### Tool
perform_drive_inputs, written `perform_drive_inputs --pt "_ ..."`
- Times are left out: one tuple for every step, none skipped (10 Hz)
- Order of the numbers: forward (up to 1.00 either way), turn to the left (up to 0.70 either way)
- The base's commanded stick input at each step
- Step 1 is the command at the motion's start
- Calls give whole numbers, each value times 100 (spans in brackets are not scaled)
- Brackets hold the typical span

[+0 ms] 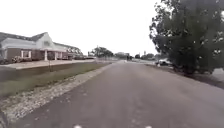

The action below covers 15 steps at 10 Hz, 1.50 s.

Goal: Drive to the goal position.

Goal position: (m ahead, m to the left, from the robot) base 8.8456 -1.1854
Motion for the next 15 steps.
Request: perform_drive_inputs --pt "70 0" --pt "70 0" --pt "70 0" --pt "70 0" --pt "70 0" --pt "70 0" --pt "70 0" --pt "70 0" --pt "70 0" --pt "70 0" --pt "70 0" --pt "70 0" --pt "70 0" --pt "70 0" --pt "70 0"
